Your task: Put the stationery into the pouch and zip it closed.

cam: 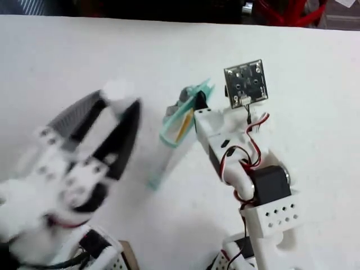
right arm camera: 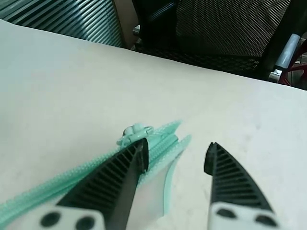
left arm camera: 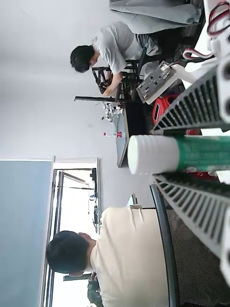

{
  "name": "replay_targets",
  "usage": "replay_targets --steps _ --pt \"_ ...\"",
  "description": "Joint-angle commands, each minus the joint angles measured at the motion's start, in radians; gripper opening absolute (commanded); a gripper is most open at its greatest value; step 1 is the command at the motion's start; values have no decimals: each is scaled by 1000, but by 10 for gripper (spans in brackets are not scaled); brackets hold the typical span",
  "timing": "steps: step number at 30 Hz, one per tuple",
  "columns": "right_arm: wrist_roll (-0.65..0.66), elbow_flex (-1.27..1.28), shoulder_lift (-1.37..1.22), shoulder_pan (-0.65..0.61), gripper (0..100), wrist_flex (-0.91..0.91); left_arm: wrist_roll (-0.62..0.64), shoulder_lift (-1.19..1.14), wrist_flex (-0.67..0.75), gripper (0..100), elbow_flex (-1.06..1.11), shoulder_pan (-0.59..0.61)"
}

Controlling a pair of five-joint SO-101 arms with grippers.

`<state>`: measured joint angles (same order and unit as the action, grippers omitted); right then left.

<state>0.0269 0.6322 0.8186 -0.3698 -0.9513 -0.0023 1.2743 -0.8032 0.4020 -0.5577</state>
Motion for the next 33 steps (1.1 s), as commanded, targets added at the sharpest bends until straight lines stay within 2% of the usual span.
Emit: replay_targets --steps 1,7,14,23,30,33 --pt "8 46 -8 -8 197 15 12 -8 207 23 138 -5" --pt "6 66 -8 -2 197 45 14 -91 245 23 253 -77" --pt "-51 66 -8 -5 198 41 14 -94 281 23 374 -77" --pt "-51 63 -7 -2 198 38 8 -94 477 23 523 -73" --pt "-49 61 -7 -2 198 38 12 -93 436 26 532 4" --pt "-49 61 -7 -2 198 41 15 -85 324 118 514 -1"
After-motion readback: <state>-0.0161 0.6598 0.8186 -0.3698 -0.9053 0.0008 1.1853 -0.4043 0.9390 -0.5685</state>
